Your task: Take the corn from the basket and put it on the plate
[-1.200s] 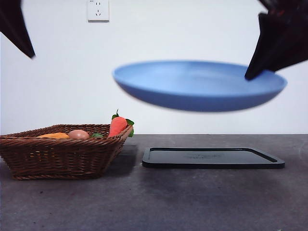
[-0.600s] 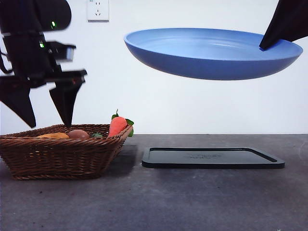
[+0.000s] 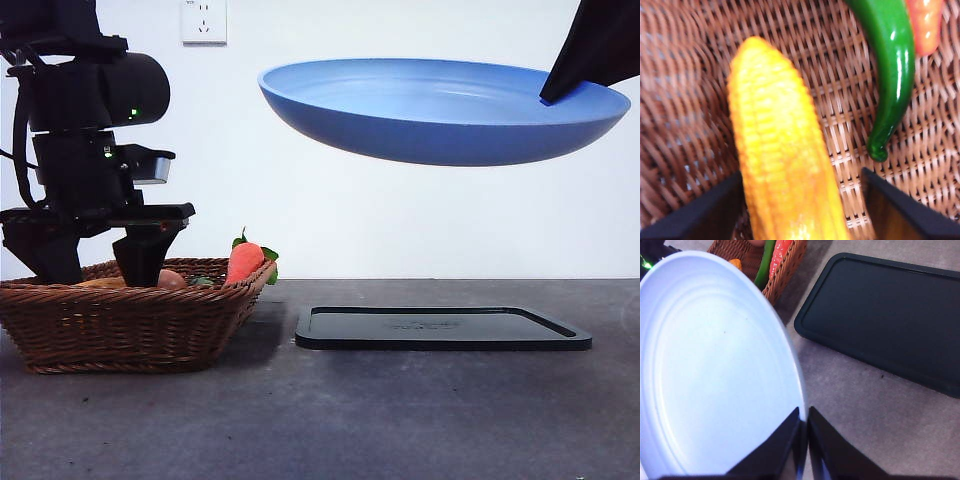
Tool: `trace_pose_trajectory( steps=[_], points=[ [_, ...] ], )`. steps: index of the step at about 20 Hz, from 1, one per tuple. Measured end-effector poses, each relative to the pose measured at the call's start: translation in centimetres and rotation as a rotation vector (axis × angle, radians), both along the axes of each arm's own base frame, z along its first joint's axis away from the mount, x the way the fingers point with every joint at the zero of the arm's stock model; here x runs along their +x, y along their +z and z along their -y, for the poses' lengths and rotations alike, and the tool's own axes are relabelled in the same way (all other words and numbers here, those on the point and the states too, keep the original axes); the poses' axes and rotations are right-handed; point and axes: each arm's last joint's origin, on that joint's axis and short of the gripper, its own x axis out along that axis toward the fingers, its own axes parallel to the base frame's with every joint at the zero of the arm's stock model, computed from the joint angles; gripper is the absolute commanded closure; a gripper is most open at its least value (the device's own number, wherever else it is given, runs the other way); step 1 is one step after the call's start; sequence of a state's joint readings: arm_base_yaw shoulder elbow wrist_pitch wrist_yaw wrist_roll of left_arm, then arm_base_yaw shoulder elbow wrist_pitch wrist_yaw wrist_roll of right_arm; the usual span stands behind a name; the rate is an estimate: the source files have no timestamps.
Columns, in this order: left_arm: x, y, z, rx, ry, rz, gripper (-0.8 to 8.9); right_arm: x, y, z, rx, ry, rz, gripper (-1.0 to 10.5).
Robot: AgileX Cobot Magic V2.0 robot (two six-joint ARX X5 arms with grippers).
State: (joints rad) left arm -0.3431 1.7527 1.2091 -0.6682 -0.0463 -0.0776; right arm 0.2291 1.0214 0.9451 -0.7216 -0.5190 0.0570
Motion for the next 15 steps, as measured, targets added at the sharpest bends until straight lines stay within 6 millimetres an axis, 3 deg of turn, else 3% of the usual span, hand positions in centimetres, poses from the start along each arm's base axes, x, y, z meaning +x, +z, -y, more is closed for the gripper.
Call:
trace_pose_trajectory(
  steps=[3,8,12,15],
  points=[
    [0.0,0.0,0.0,-0.006,0.018,-0.002,6.74,0.0,0.0,0.0,0.000,0.000,0.000,9.4],
    [-0.3,0.9,-0.1,-0.024,0.039,0.022,6.87,0.0,0.0,0.0,0.000,-0.001,0.000,9.4],
    [-2.6,7.0,-0.9,-0.111,0.054,0.203,6.87,0.2,-0.2,0.0,-0.006,-0.036,-0.022,9.4],
    [-5.7,11.9,-0.5,-0.333,0.007,0.337,6.87,2.3,-2.0,-0.5,-0.003,-0.073,-0.123,9.4]
  ],
)
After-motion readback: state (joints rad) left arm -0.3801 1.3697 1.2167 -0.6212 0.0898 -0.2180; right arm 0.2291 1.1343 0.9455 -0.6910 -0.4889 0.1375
